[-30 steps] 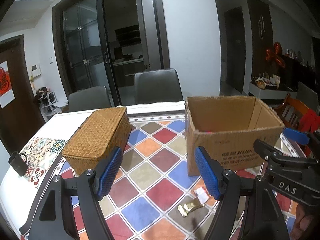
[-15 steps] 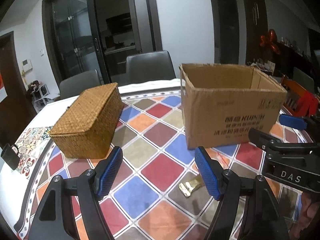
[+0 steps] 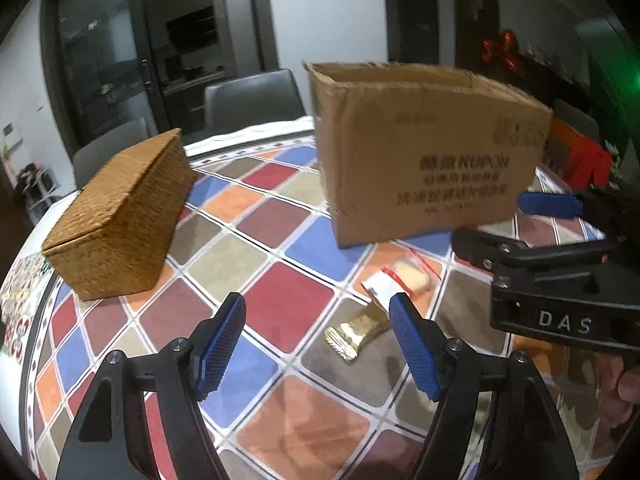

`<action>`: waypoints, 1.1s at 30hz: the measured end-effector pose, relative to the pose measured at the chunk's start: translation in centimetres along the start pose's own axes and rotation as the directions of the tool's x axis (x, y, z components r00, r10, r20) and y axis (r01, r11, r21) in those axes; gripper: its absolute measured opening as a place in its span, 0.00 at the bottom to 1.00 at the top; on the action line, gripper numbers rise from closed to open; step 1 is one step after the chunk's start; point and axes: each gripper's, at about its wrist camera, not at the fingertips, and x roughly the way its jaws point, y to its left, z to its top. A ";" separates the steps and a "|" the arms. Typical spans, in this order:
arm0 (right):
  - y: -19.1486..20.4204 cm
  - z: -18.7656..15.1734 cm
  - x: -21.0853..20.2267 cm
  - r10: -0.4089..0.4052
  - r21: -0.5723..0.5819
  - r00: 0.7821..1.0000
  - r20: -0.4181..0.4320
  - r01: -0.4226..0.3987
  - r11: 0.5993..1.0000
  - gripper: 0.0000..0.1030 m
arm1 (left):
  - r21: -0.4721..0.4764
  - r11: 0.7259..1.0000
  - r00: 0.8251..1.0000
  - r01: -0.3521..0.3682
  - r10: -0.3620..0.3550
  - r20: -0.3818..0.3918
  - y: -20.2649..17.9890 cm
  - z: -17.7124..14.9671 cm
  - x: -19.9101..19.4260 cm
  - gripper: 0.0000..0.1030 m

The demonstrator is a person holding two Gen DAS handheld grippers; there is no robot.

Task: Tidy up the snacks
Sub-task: 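Move both open tools back toward the remaining snacks on the table, then close the left tool on the gold packet while the right tool grasps the wrapped bread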

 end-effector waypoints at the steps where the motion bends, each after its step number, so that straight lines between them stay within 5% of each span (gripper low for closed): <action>1: 0.1 -0.1 0.2 0.003 0.000 1.000 -0.005 -0.003 1.000 0.77 | 0.014 1.000 1.000 0.006 -0.006 -0.005 -0.2 -0.1 0.3 0.71; 19: 2.7 -0.7 5.4 0.084 -0.028 0.989 -0.121 -0.088 0.996 0.77 | 0.090 0.989 0.991 0.116 -0.110 -0.072 -0.9 -1.2 3.5 0.60; 25: 3.2 -0.4 7.0 0.109 -0.036 0.981 -0.158 -0.117 0.993 0.76 | 0.091 0.986 0.987 0.141 -0.132 -0.093 -1.3 -1.2 4.3 0.46; 33: 3.8 -0.4 8.5 0.128 -0.039 0.972 -0.198 -0.138 0.990 0.54 | 0.087 0.982 0.982 0.165 -0.155 -0.110 -1.9 -1.5 4.7 0.37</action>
